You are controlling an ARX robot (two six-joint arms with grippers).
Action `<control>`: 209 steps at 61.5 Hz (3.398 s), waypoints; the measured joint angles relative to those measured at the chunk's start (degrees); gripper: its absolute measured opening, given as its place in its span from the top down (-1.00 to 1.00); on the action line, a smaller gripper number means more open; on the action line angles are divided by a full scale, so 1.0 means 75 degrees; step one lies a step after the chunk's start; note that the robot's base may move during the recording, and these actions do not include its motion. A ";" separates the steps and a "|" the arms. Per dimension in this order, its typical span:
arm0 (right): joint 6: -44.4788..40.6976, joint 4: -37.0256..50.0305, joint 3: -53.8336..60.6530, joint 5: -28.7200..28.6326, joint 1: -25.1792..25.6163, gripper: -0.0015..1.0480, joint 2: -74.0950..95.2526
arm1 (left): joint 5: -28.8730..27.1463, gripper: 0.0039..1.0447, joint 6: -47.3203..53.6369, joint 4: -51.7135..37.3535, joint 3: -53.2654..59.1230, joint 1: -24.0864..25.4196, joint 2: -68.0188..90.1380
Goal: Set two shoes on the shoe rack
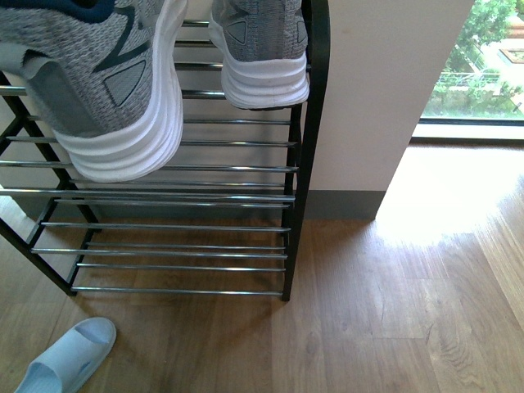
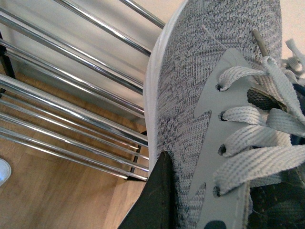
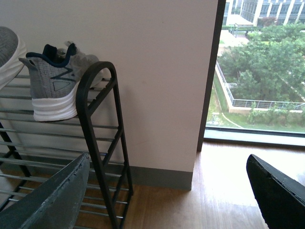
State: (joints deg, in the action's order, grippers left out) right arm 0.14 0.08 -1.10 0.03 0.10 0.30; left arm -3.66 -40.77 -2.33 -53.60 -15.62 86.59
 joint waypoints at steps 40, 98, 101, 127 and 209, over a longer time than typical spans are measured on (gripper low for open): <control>0.0003 0.0000 0.0000 0.0000 0.0000 -0.82 0.0003 | 0.0143 0.96 -0.0385 0.1215 -0.2975 0.0329 0.2696; 0.0000 0.0000 0.0000 0.0000 0.0000 -0.82 0.0003 | -0.0761 -0.82 0.0729 0.0035 -0.1868 -0.0041 0.0973; 0.0003 0.0000 0.0000 0.0000 0.0000 -0.82 0.0003 | -0.0810 -0.83 0.0944 -0.0169 -0.1521 -0.0041 0.0536; 0.0003 0.0000 0.0000 0.0000 0.0000 -0.82 0.0000 | -0.0863 -0.83 0.3223 -0.1003 0.2713 0.1553 -0.4377; 0.0003 0.0000 0.0000 -0.0003 0.0000 -0.82 0.0000 | 0.0487 0.98 0.5356 -0.2043 0.6741 0.2095 -0.8789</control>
State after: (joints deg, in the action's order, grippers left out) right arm 0.16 0.08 -1.10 0.01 0.10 0.30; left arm -0.01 -0.60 -17.65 -3.05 0.10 20.67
